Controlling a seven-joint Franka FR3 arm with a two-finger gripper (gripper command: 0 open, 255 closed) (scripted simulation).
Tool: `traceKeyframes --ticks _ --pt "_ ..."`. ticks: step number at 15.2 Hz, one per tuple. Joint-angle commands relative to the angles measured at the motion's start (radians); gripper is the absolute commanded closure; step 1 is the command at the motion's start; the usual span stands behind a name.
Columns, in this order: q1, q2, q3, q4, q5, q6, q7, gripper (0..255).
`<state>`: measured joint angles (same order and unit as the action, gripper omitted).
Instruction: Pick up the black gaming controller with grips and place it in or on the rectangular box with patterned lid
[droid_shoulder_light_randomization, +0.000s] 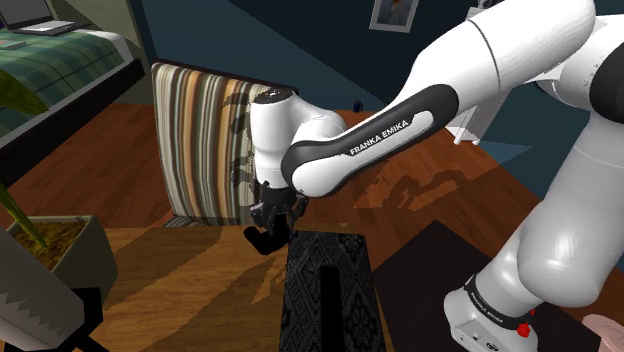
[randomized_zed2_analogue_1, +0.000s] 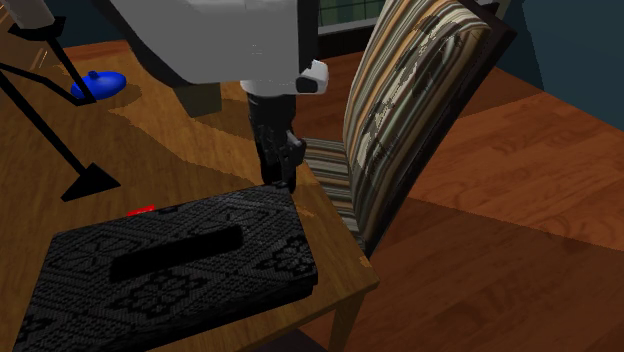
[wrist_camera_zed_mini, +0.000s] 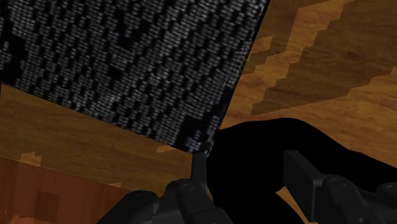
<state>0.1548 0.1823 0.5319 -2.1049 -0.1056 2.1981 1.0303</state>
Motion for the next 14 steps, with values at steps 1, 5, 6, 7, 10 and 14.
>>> traceKeyframes --ticks 1,5,6,7,10,14 --pt "-0.002 -0.015 0.003 0.013 0.011 -0.026 -0.007 255" --pt "-0.007 -0.046 0.007 0.035 0.032 -0.074 -0.021 255" --pt "-0.008 -0.053 0.008 0.041 0.036 -0.086 -0.024 255" --pt "-0.009 -0.06 0.009 0.048 0.041 -0.099 -0.027 255" --pt "-0.011 -0.08 0.01 0.068 0.054 -0.136 -0.036 255" --pt "-0.014 -0.103 0.011 0.099 0.068 -0.186 -0.046 255"
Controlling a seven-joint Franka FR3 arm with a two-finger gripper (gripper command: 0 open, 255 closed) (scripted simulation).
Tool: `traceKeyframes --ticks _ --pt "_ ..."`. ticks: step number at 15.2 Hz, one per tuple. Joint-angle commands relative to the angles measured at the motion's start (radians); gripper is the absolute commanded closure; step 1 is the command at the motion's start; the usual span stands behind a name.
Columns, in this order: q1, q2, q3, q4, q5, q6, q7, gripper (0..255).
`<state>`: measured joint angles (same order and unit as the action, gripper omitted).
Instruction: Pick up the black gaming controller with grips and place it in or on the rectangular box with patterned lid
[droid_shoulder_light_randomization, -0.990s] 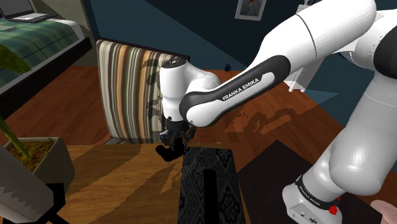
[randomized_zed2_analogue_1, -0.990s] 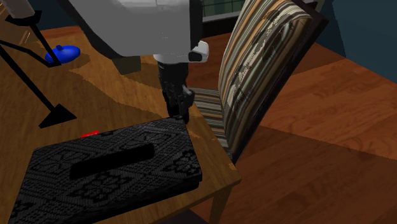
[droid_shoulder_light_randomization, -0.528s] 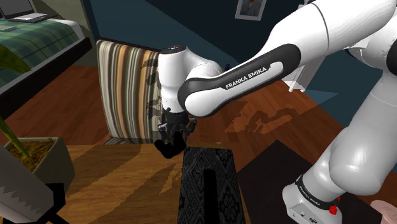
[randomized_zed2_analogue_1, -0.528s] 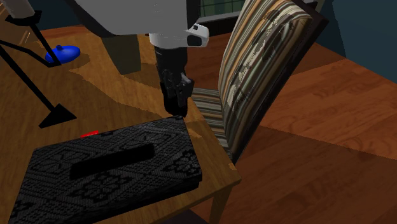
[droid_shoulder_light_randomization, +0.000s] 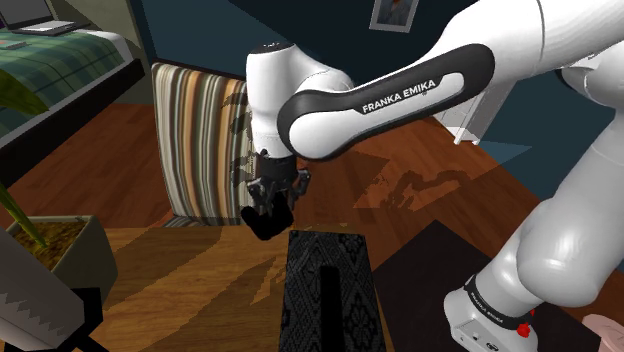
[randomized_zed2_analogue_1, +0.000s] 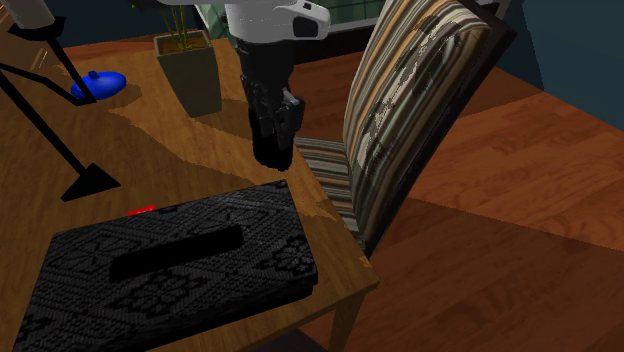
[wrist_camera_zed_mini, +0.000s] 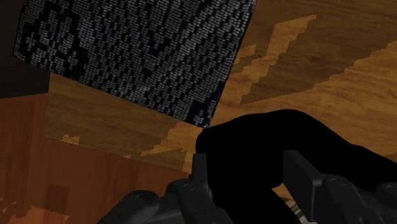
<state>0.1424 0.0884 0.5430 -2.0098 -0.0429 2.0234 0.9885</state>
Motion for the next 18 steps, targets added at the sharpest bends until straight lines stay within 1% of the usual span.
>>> traceKeyframes --ticks 1,4,9,13,18 --pt "-0.002 -0.015 0.0 0.012 0.009 -0.024 -0.006 255" --pt "-0.003 -0.025 0.0 0.031 0.015 -0.052 -0.011 255" --pt "0.024 -0.201 0.026 -0.144 0.12 -0.027 -0.009 255" --pt "0.068 -0.337 0.04 -0.262 0.206 -0.028 -0.003 255" --pt "0.145 -0.499 0.057 -0.382 0.308 -0.051 0.022 255"
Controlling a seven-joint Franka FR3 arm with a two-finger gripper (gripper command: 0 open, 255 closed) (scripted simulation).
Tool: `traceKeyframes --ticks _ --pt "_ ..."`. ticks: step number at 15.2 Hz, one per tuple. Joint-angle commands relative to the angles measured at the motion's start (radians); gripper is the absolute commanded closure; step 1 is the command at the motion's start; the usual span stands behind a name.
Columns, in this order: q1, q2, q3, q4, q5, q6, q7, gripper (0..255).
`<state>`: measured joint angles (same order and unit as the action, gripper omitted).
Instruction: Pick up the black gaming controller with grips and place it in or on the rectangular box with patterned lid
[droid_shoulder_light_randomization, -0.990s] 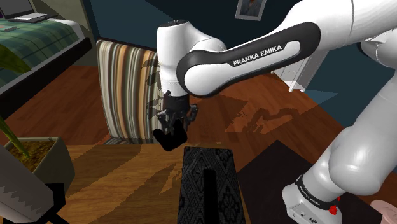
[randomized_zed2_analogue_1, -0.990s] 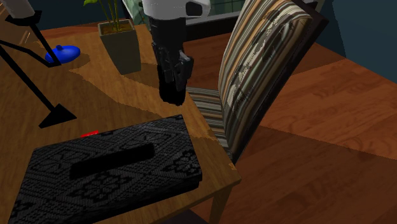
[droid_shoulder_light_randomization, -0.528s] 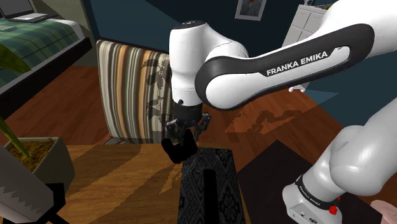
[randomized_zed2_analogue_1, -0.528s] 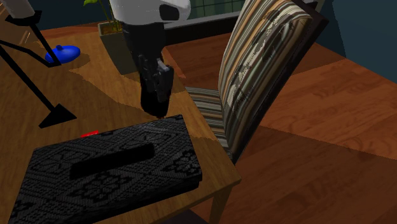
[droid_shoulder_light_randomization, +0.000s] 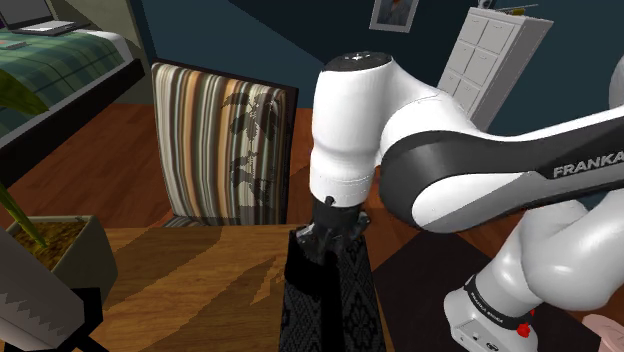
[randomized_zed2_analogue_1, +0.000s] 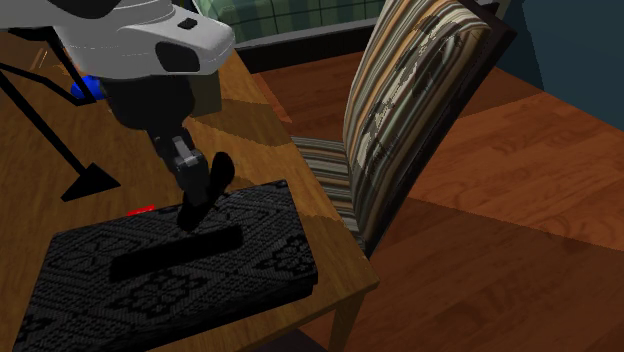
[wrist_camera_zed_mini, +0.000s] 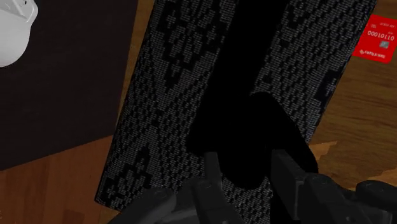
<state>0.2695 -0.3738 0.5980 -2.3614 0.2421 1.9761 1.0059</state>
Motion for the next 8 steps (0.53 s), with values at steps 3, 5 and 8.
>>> traceKeyframes --ticks 3,5,8 --pt "0.072 -0.128 0.014 -0.089 0.08 -0.028 0.031 255" --pt "0.113 -0.188 0.024 -0.124 0.119 -0.048 0.054 255" --pt "0.113 -0.172 0.038 -0.153 0.124 -0.003 0.055 255"
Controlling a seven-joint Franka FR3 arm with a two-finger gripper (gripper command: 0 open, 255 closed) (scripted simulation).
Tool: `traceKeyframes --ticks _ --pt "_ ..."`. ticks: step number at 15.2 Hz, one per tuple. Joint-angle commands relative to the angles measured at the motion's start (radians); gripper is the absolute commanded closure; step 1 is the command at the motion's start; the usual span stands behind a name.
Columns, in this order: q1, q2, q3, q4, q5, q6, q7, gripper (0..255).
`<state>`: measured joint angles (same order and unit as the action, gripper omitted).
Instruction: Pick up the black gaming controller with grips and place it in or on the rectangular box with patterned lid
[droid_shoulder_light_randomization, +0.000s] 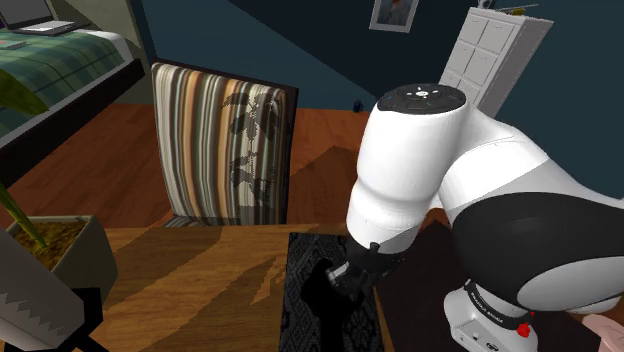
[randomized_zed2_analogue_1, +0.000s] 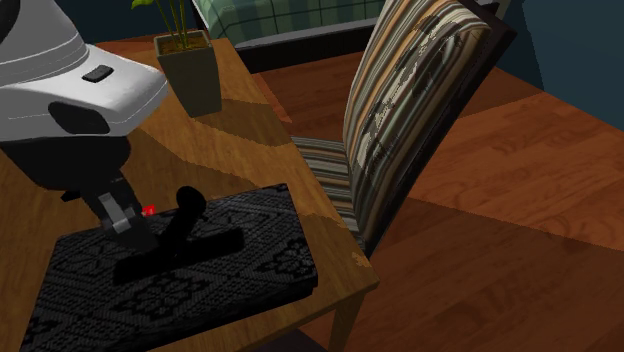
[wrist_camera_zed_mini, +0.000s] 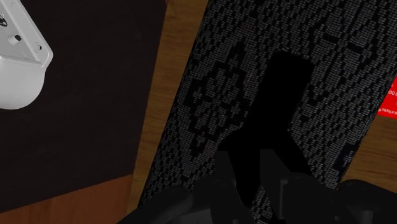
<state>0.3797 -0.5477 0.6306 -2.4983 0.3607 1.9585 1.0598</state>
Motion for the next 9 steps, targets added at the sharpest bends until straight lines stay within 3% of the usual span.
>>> traceKeyframes --ticks 1,9 --pt "0.003 0.008 0.011 -0.025 0.007 0.03 0.001 255" --pt "-0.004 0.069 0.054 -0.092 0.018 0.157 0.005 255"
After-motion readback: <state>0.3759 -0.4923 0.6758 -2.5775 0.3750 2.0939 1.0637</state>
